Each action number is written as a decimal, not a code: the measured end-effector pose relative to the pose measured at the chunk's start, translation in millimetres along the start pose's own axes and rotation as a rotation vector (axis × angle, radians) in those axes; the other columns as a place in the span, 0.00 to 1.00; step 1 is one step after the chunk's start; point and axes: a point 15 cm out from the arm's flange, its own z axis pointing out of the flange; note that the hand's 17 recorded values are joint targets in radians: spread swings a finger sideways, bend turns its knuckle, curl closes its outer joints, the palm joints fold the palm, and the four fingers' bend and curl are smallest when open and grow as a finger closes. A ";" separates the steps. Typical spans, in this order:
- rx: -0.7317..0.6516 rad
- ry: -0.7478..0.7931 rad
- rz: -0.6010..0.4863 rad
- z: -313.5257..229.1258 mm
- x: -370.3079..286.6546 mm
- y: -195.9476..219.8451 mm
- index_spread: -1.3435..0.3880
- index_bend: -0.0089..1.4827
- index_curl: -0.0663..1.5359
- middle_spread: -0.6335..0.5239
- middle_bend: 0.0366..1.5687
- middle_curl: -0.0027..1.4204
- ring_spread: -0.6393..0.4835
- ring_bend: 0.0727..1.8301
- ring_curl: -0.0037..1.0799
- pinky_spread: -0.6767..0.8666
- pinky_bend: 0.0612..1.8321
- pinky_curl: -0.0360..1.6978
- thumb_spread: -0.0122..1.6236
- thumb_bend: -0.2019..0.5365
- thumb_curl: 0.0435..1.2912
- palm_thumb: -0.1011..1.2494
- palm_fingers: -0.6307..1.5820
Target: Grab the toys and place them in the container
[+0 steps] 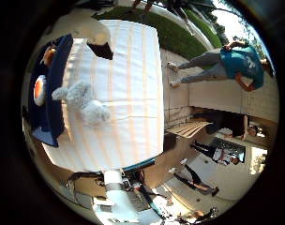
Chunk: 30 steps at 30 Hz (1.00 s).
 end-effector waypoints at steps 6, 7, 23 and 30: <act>-0.005 0.021 0.040 49.1 26.4 4.2 0.76 0.22 0.15 0.65 0.15 0.32 0.87 0.38 0.30 0.77 0.51 0.29 0.73 0.23 0.29 0.46 0.34; -0.007 0.022 0.044 55.1 27.8 4.3 0.76 0.21 0.15 0.65 0.15 0.31 0.87 0.38 0.30 0.77 0.50 0.28 0.73 0.23 0.29 0.46 0.34; -0.134 0.026 0.028 118.8 14.3 6.4 0.77 0.11 0.18 0.59 0.20 0.31 0.84 0.43 0.30 0.78 0.52 0.24 0.71 0.24 0.26 0.46 0.57; -0.114 0.060 -0.040 110.2 -2.6 5.7 0.65 0.15 0.19 0.51 0.47 0.45 0.70 0.62 0.44 0.73 0.53 0.28 0.70 0.28 0.27 0.54 0.78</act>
